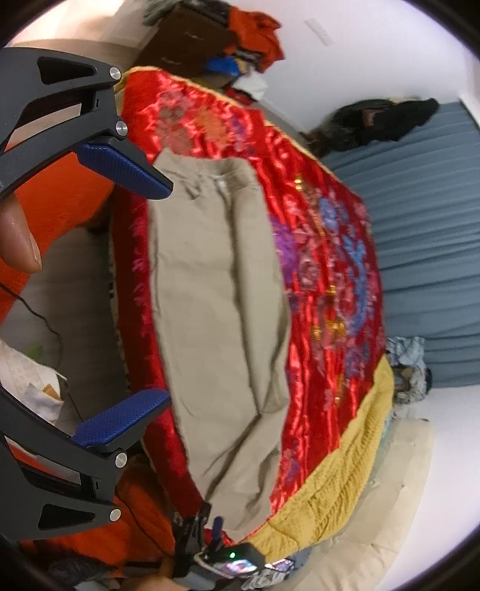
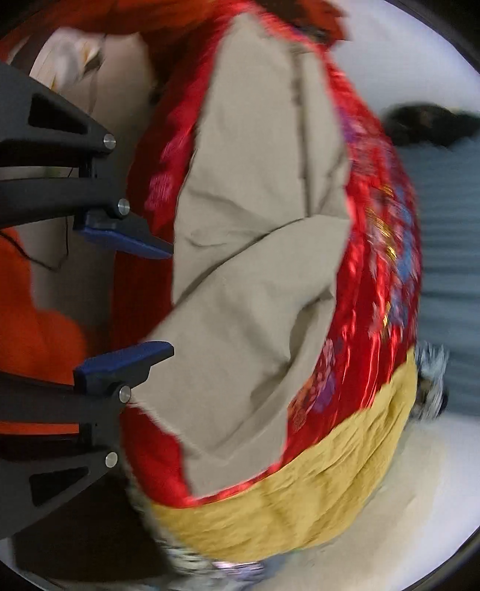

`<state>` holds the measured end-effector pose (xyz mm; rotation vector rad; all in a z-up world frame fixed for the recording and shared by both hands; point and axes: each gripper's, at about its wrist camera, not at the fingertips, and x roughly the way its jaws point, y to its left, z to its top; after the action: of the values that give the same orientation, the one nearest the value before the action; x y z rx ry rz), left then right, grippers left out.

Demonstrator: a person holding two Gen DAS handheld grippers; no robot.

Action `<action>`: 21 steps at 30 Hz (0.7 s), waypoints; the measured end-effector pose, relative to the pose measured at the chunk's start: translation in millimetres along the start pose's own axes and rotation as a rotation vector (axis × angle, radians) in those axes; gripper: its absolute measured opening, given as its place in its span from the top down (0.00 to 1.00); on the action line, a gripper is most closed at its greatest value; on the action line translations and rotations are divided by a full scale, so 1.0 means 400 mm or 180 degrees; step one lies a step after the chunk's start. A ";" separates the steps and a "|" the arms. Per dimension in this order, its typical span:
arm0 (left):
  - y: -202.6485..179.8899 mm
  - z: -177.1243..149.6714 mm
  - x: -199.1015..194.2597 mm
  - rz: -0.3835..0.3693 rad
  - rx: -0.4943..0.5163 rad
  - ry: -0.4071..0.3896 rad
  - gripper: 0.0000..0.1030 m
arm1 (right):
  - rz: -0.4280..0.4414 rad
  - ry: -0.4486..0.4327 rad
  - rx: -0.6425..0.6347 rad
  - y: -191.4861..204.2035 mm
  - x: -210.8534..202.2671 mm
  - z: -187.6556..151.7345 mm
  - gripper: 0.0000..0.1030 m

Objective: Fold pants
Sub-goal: 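Reach the right gripper to the beige trousers and grasp the fabric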

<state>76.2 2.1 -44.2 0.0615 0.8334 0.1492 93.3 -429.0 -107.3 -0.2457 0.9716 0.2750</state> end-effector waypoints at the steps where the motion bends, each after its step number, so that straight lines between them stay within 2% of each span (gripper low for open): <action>1: 0.003 -0.005 0.012 -0.0007 -0.0039 0.0052 0.01 | -0.0011 0.0013 -0.0121 0.011 0.020 0.015 0.55; 5: 0.013 -0.017 0.042 -0.0015 -0.0165 0.0200 0.01 | -0.0036 0.0234 -0.0453 0.047 0.140 0.063 0.55; 6: 0.016 -0.021 0.046 0.0004 -0.0182 0.0223 0.01 | -0.0056 0.0302 -0.0490 0.043 0.170 0.074 0.58; 8: 0.024 -0.027 0.050 0.0044 -0.0205 0.0258 0.01 | -0.0134 0.0337 -0.0545 0.028 0.205 0.101 0.74; 9: 0.030 -0.030 0.054 0.0066 -0.0225 0.0280 0.01 | -0.0189 0.0288 -0.0520 0.013 0.198 0.118 0.90; 14: 0.037 -0.042 0.086 0.0073 -0.0297 0.0424 0.01 | -0.0431 -0.0404 -0.0162 -0.078 0.035 0.265 0.93; 15: 0.033 -0.043 0.094 0.0060 -0.0290 0.0456 0.01 | -0.0396 -0.0435 -0.0126 -0.090 0.017 0.283 0.93; 17: 0.022 -0.042 0.101 0.0057 -0.0244 0.0471 0.01 | -0.0290 -0.0314 -0.0185 -0.082 0.015 0.293 0.93; 18: 0.016 -0.042 0.104 0.0064 -0.0205 0.0474 0.01 | -0.0213 -0.0155 -0.0308 -0.063 0.030 0.285 0.93; 21: 0.007 -0.042 0.127 0.0068 -0.0149 0.0542 0.01 | 0.0090 0.0312 -0.0685 0.010 0.075 0.206 0.93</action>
<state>97.3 12.8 -92.5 0.0139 0.9988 0.1958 171.9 -394.9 -88.1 -0.4457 1.0434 0.3971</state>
